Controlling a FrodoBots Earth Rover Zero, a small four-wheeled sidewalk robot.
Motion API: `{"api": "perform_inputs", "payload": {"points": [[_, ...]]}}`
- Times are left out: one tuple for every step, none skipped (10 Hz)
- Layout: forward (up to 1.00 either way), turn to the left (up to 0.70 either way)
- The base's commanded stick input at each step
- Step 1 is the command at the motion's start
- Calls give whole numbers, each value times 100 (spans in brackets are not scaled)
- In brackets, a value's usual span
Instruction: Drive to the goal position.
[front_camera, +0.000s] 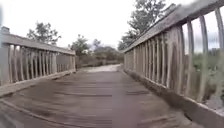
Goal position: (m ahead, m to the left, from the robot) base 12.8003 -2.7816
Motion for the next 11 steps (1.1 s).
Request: {"api": "perform_inputs", "payload": {"points": [[70,1],[70,8],[70,26],[70,35],[70,35],[70,27],[70,11],[70,0],[70,0],[70,0],[70,0]]}}
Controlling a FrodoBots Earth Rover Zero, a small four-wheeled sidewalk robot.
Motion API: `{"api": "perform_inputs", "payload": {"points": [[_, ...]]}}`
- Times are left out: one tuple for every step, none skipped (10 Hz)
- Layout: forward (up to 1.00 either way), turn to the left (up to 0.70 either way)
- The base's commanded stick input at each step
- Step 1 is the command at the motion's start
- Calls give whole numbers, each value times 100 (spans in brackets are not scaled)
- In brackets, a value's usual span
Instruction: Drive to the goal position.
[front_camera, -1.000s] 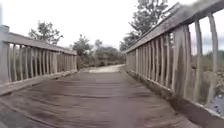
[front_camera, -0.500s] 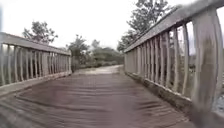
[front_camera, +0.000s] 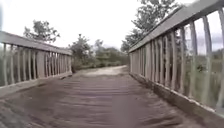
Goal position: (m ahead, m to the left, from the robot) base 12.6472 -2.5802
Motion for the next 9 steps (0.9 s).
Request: {"api": "perform_inputs", "payload": {"points": [[70,0],[70,0],[70,0],[70,0],[70,0],[70,0],[70,0],[70,0],[70,0]]}}
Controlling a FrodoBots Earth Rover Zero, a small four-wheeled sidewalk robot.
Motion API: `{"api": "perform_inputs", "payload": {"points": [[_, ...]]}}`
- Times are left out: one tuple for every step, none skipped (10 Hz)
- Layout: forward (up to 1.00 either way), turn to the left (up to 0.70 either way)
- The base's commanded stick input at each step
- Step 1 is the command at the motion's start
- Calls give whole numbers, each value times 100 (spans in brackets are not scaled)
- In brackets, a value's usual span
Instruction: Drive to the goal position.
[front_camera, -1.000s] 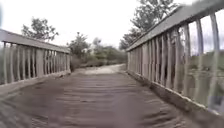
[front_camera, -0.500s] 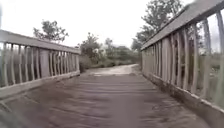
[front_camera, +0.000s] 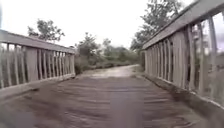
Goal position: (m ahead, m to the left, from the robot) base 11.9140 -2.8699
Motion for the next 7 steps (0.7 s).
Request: {"api": "perform_inputs", "payload": {"points": [[70,0],[70,0],[70,0],[70,0],[70,0],[70,0],[70,0]]}}
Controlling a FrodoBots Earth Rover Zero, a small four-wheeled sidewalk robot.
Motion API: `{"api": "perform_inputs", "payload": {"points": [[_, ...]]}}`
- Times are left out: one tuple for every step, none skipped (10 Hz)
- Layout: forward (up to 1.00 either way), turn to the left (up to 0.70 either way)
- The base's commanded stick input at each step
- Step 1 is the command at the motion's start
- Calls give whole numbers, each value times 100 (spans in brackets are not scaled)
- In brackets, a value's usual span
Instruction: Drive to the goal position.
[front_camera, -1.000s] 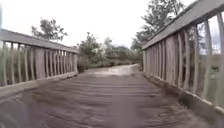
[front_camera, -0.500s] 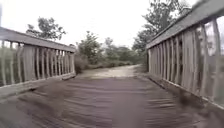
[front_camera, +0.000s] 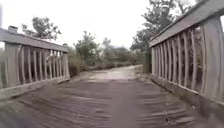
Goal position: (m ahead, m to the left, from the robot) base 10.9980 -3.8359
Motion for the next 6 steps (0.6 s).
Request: {"api": "perform_inputs", "payload": {"points": [[70,0],[70,0],[70,0],[70,0],[70,0],[70,0]]}}
